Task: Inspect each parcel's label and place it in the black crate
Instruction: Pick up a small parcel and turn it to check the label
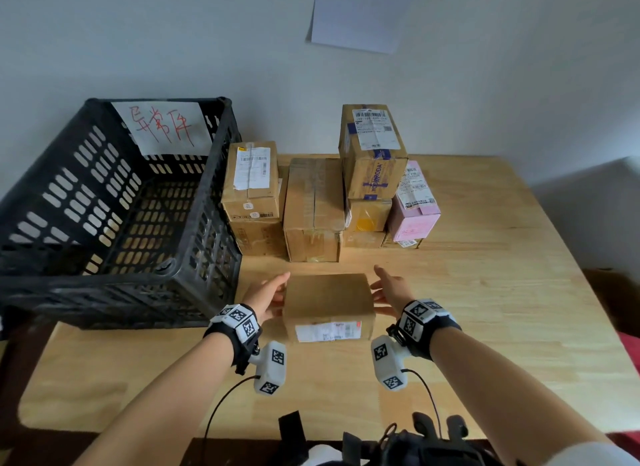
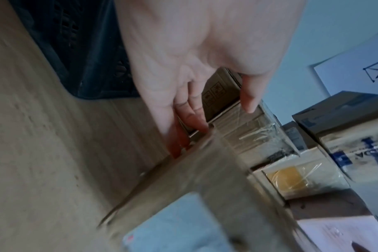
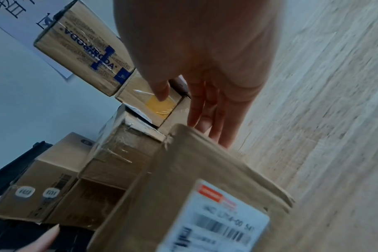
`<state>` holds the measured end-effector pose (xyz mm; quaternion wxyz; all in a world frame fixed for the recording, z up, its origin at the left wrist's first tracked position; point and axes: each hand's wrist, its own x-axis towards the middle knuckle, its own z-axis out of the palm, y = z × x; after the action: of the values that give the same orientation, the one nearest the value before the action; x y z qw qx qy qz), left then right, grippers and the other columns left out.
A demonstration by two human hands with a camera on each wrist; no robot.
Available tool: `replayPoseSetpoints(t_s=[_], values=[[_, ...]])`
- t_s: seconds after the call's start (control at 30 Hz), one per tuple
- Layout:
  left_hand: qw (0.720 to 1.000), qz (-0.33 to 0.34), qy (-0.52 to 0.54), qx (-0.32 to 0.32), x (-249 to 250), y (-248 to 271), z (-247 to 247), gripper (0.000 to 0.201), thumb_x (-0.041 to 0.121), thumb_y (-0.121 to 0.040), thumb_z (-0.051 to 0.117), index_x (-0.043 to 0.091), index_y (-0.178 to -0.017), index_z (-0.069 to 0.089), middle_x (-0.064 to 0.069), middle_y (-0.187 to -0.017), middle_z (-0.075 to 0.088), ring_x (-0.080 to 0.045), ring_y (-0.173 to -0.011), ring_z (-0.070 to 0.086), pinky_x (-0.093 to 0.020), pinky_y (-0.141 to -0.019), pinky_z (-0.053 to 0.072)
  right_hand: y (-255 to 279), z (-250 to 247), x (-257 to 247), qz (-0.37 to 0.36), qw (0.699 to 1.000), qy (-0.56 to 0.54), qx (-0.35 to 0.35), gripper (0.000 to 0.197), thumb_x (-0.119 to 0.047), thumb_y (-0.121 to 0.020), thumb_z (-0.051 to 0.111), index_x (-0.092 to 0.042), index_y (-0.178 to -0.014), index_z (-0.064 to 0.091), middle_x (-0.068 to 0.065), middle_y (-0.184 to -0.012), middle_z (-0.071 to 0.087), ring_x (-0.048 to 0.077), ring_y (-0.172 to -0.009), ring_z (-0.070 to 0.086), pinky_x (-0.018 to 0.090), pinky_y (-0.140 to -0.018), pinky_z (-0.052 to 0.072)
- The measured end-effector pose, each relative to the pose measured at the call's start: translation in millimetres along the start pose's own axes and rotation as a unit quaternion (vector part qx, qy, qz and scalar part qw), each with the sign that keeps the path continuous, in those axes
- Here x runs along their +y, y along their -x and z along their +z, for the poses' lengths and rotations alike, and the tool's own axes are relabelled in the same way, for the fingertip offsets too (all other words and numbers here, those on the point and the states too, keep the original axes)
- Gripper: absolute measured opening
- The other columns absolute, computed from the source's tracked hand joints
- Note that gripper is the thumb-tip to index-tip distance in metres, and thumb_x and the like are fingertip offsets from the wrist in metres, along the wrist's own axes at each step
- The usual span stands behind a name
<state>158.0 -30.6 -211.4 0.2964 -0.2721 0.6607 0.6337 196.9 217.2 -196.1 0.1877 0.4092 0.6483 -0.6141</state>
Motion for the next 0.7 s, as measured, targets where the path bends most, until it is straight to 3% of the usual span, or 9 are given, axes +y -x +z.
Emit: replayPoseSetpoints(t_s=[0.1,0.2,0.27,0.33,0.43,0.5,0.53,0.6,0.7], values=[[0.999,0.017,-0.038,-0.002,-4,11,3,0.028,0.028,-0.079,0.075,0.006,-0.084,0.058,-0.008,-0.074,0.055,-0.022,-0.071,0.059,-0.031,-0.065,0.052,1,0,6,-0.010,0.999,0.037,-0.004,0.043,-0.043,-0.092,0.054,0.000,-0.095,0.059,0.009,-0.077,0.058,0.020,-0.073,0.057,0.032,-0.066,0.053],[0.997,0.024,-0.072,0.003,-8,15,3,0.035,0.021,-0.071,0.083,0.005,-0.082,0.054,-0.013,-0.088,0.065,-0.025,-0.086,0.065,-0.033,-0.074,0.055,-1,-3,13,-0.034,0.994,0.097,-0.019,0.045,-0.044,-0.084,0.066,-0.003,-0.099,0.060,0.007,-0.086,0.062,0.018,-0.080,0.061,0.031,-0.072,0.057],[0.993,0.029,-0.114,0.003,-9,16,2,0.054,0.034,-0.052,0.092,0.005,-0.082,0.058,-0.018,-0.095,0.069,-0.031,-0.094,0.067,-0.041,-0.086,0.055,-2,-3,16,-0.041,0.989,0.138,-0.027,0.049,-0.044,-0.078,0.073,-0.004,-0.104,0.060,0.008,-0.096,0.064,0.018,-0.087,0.063,0.033,-0.076,0.059],[0.984,0.022,-0.178,0.024,-13,4,1,0.081,0.052,-0.026,0.092,0.009,-0.086,0.059,-0.016,-0.096,0.069,-0.031,-0.095,0.066,-0.046,-0.090,0.053,-1,-1,16,-0.042,0.985,0.163,-0.028,0.054,-0.042,-0.072,0.079,-0.007,-0.106,0.057,0.004,-0.096,0.061,0.015,-0.086,0.061,0.032,-0.077,0.058],[0.972,0.019,-0.231,0.032,-20,-14,-2,0.072,0.053,-0.036,0.090,0.013,-0.087,0.059,-0.009,-0.094,0.067,-0.026,-0.092,0.063,-0.042,-0.090,0.052,-2,1,13,-0.045,0.978,0.203,-0.023,0.061,-0.039,-0.066,0.084,-0.010,-0.109,0.052,-0.002,-0.088,0.054,0.015,-0.085,0.060,0.036,-0.082,0.057],[0.981,-0.002,-0.196,0.008,-20,-16,-3,0.086,0.052,-0.027,0.094,0.006,-0.093,0.062,-0.016,-0.098,0.070,-0.028,-0.093,0.066,-0.045,-0.088,0.054,-5,2,14,-0.042,0.970,0.238,-0.021,0.063,-0.042,-0.064,0.085,-0.011,-0.109,0.052,-0.003,-0.087,0.054,0.019,-0.093,0.062,0.040,-0.086,0.056],[0.986,-0.023,-0.162,-0.007,-19,-15,-2,0.089,0.044,-0.028,0.096,0.000,-0.097,0.062,-0.020,-0.100,0.070,-0.031,-0.093,0.068,-0.049,-0.086,0.055,-6,3,14,-0.041,0.969,0.244,-0.020,0.058,-0.042,-0.065,0.084,-0.011,-0.104,0.053,-0.002,-0.086,0.054,0.021,-0.094,0.062,0.041,-0.086,0.056],[0.990,-0.054,-0.131,-0.025,-11,-6,1,0.075,0.024,-0.043,0.096,-0.009,-0.100,0.061,-0.026,-0.098,0.069,-0.036,-0.092,0.068,-0.052,-0.083,0.055,-6,5,12,-0.028,0.970,0.241,-0.030,0.043,-0.039,-0.070,0.082,-0.011,-0.088,0.054,0.001,-0.082,0.057,0.023,-0.092,0.064,0.041,-0.085,0.057],[0.988,-0.051,-0.140,-0.037,-10,-12,0,0.097,0.033,-0.023,0.097,-0.013,-0.102,0.063,-0.026,-0.095,0.071,-0.037,-0.091,0.069,-0.053,-0.086,0.054,-8,6,8,-0.012,0.965,0.258,-0.046,0.038,-0.040,-0.072,0.080,-0.010,-0.081,0.058,0.004,-0.081,0.063,0.026,-0.093,0.068,0.041,-0.084,0.058]])
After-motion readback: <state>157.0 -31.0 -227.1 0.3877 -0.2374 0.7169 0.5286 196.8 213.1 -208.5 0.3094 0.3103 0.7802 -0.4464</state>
